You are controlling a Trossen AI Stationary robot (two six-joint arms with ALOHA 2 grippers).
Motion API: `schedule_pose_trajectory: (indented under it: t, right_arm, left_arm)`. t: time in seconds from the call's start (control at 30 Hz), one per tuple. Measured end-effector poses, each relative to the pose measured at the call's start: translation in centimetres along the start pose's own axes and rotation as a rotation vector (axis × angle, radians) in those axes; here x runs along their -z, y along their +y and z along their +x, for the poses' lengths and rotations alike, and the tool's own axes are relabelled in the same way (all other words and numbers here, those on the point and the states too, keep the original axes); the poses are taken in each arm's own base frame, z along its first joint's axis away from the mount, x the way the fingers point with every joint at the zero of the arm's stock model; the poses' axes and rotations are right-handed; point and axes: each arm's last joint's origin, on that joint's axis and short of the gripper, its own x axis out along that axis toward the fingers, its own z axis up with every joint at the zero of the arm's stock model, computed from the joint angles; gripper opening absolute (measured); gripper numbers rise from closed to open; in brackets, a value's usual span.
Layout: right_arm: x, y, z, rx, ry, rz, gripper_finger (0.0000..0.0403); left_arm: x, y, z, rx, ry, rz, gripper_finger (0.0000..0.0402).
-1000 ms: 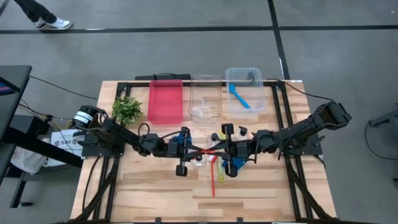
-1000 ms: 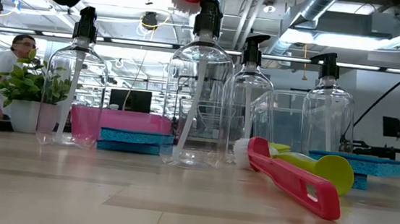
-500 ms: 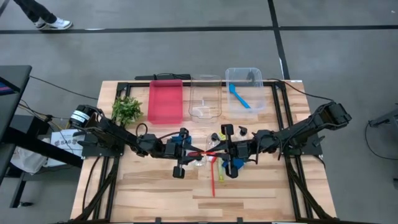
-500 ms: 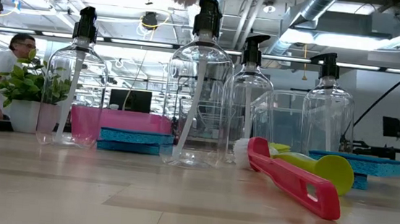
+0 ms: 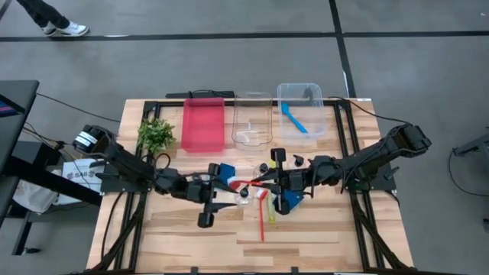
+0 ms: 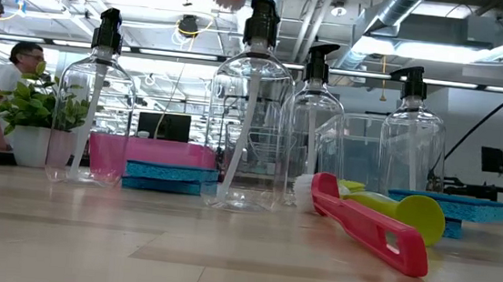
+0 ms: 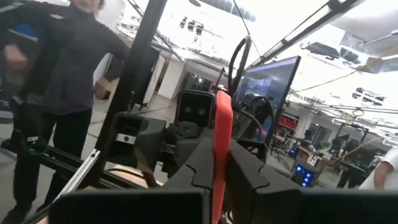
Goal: Pick & Place Kitchen Sink Supplies
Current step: Put the red dishwashing brush into the white transparent bin
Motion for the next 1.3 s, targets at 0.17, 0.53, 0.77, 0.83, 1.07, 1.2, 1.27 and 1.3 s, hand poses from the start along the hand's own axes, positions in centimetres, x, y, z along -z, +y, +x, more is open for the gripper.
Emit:
schedule_pose_trajectory:
  t: [0.17,0.53,0.77,0.83,1.07,1.2,1.27,1.3]
  right_arm:
    - [-0.7,-0.3,-0.1,-0.002,0.003,-0.039,0.0013]
    - [-5.1,-5.3,-3.7,0.26,0.132,-0.134,0.0014]
    - [-6.6,-9.5,-7.3,0.539,0.261,-0.183,0.0015]
    - [-6.7,-10.6,-8.3,0.625,0.311,-0.196,0.0016]
    - [-5.3,-13.7,-10.9,0.827,0.493,-0.158,0.0015]
    - [-3.5,-15.2,-11.5,0.906,0.612,-0.136,0.0017]
    - [-2.4,-15.9,-11.6,0.939,0.672,-0.13,0.0018]
    - [-1.9,-16.3,-11.6,0.955,0.696,-0.125,0.0018]
  left_arm:
    - [-0.9,0.0,-1.5,-0.046,0.003,-0.008,0.0143]
    - [-1.7,0.4,-4.3,-0.072,-0.007,-0.023,0.012]
    - [-1.7,0.5,-4.4,-0.068,-0.009,-0.023,0.0116]
    - [-1.7,0.4,-4.4,-0.067,-0.009,-0.023,0.0116]
    - [-1.7,0.5,-4.4,-0.068,-0.009,-0.023,0.0116]
    - [-1.7,0.5,-4.4,-0.068,-0.009,-0.023,0.0116]
    - [-1.7,0.5,-4.4,-0.068,-0.009,-0.023,0.0116]
    - [-1.7,0.5,-4.4,-0.068,-0.009,-0.023,0.0116]
